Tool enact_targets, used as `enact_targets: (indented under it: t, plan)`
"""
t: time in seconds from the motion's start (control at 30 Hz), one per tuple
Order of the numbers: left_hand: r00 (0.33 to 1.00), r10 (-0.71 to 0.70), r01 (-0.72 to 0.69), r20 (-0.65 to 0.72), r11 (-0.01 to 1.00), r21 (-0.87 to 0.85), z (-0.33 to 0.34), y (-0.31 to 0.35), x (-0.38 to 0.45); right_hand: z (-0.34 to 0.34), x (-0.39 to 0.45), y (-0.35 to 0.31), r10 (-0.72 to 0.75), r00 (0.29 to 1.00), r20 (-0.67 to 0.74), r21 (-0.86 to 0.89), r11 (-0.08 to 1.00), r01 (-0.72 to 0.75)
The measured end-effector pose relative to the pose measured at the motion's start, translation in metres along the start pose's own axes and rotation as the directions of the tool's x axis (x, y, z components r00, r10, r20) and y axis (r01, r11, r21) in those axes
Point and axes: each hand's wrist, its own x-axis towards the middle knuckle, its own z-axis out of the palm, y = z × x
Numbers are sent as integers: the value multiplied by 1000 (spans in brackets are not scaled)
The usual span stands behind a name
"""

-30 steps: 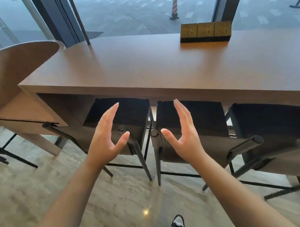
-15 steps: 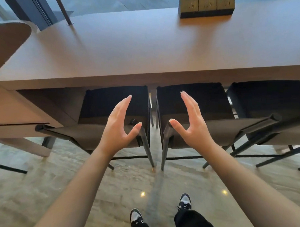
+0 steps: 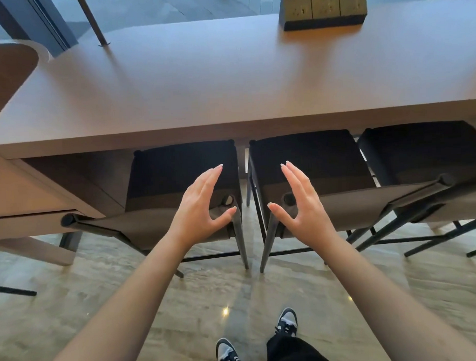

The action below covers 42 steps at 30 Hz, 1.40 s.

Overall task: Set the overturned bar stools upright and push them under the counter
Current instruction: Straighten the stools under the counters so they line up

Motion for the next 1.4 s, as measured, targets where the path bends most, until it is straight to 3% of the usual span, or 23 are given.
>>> enact_targets:
  t: [0.13,0.27,0.4,0.63,1.03,1.4]
  plan:
    - [999,-6,2,35,993,114,21,-10,8,1,11,20,44,997,66,-65,997,-40]
    - [995,20,-58,95,906,420,43,-23,13,10,18,32,-12,983,185,-444,891,95]
    - [998,36,-61,59,857,511,49,-25,16,16,23,31,-56,980,189,-558,815,154]
    - [996,75,-92,53,850,518,45,-27,18,-1,31,31,-54,935,351,-576,774,261]
    - [995,83,-98,53,845,526,43,-28,19,0,31,33,-65,955,290,-528,821,217]
    - [997,65,-82,52,856,510,40,-32,14,10,37,30,17,969,247,-514,850,116]
